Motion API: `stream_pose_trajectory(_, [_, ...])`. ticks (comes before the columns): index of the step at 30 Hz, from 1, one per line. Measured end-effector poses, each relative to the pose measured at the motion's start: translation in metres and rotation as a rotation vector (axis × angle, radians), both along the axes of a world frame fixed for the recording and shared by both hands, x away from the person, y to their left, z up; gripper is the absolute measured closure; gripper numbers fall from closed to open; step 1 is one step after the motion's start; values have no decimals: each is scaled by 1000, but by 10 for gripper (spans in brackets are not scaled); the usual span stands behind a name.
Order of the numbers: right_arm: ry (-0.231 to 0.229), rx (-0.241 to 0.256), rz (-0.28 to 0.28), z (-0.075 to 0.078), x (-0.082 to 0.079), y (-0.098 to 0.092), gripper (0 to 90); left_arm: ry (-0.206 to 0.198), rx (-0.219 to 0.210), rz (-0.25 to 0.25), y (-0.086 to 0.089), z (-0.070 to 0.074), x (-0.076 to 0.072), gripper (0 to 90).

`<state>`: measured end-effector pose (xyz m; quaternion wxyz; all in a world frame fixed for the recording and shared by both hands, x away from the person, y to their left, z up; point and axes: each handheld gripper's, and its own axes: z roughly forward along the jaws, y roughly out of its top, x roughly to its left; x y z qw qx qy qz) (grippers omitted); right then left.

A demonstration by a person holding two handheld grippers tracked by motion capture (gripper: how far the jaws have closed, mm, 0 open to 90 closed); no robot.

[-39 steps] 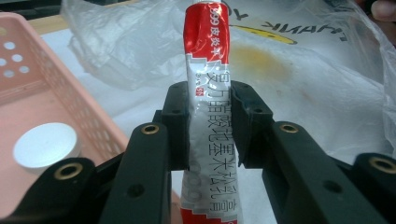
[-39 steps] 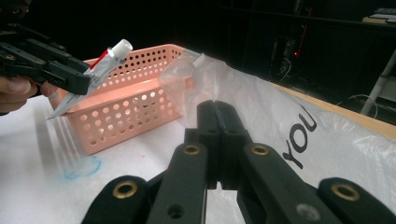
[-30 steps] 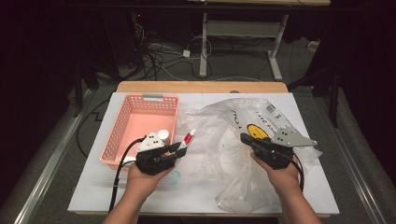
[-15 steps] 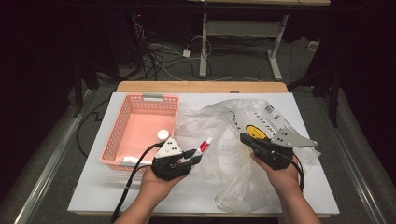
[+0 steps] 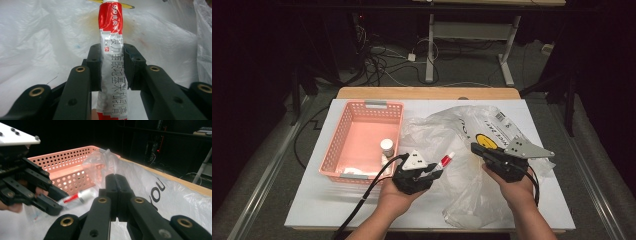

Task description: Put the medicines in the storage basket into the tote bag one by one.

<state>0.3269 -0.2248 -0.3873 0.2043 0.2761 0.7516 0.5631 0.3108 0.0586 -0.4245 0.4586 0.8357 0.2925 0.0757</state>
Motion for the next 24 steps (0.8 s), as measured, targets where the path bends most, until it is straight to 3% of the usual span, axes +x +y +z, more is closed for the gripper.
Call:
stream_pose_trajectory(5, [0,5,-1,0,0,-1,900,-9,7,-11,-15,-3,8,682])
stream_pose_trajectory(11, [1,6,3,1,-1,0,900,17,32,-6,-29,-7,20,682])
stream_pose_trajectory(24, [-6,19,6,3,-1,-1,900,29,79,33,-51,-21,49,682])
